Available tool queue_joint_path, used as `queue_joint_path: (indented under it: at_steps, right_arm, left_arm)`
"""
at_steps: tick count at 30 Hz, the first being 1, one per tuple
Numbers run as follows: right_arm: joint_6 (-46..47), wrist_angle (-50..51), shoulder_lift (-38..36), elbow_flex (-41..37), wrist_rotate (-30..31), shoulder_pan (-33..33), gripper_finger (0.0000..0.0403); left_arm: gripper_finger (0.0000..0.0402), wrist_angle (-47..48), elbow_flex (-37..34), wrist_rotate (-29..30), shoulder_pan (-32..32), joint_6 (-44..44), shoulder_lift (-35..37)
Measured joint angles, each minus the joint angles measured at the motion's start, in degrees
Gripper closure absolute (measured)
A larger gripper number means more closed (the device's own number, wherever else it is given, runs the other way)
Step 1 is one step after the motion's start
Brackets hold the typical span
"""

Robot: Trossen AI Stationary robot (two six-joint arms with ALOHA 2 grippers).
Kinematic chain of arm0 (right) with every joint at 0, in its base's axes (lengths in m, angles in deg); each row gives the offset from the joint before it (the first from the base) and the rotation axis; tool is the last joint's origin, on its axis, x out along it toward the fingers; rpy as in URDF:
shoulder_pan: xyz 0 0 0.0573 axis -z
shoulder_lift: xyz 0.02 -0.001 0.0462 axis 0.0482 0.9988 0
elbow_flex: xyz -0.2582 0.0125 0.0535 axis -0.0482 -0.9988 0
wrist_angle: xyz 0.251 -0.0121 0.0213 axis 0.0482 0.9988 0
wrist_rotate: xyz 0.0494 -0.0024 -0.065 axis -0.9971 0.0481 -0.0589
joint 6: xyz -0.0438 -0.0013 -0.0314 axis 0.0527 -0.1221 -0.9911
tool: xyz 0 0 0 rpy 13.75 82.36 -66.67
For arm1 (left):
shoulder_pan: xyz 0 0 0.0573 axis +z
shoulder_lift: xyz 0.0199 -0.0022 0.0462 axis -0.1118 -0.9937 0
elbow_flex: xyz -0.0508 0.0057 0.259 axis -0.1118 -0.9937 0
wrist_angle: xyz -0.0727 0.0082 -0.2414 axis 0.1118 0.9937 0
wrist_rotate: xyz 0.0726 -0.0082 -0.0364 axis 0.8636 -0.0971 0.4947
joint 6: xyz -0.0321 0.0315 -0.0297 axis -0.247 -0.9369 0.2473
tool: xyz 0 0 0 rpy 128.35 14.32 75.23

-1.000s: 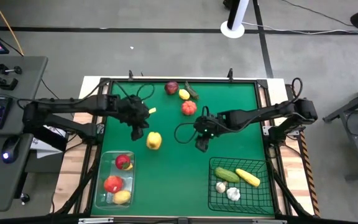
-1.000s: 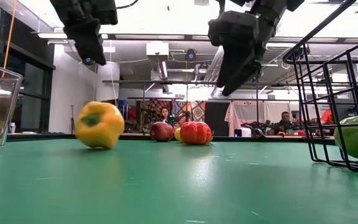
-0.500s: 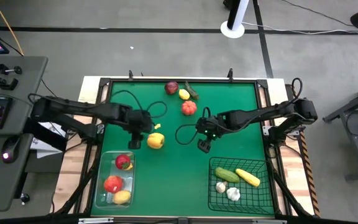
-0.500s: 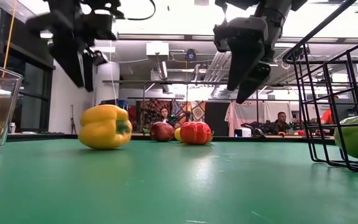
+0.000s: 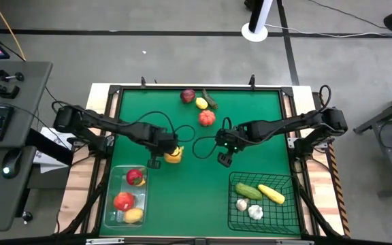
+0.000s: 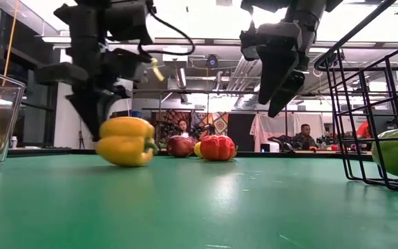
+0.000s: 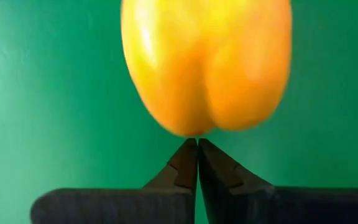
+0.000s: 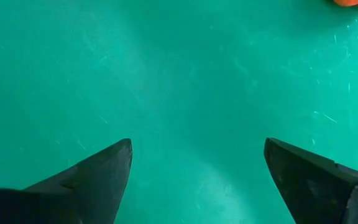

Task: Sort produce into baskets
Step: Put the yellow bell pepper into the wire basket

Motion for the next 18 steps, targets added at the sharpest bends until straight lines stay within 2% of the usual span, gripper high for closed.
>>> queue_joint_path:
  at_steps: [10,18]
  right_arm:
    - [-2.64,0.57,-4.68,-0.02,0.02,0.00,0.0045]
    - [-1.04,0.15,-6.26,-0.02,-0.02,0.00,0.0045]
  left_arm:
    - [0.0401,-19.38,0.01,-2.33,-0.05,1.40,-1.01]
    - [0.0401,-29.42,1.26,-2.71,-0.75,2.87,-8.48]
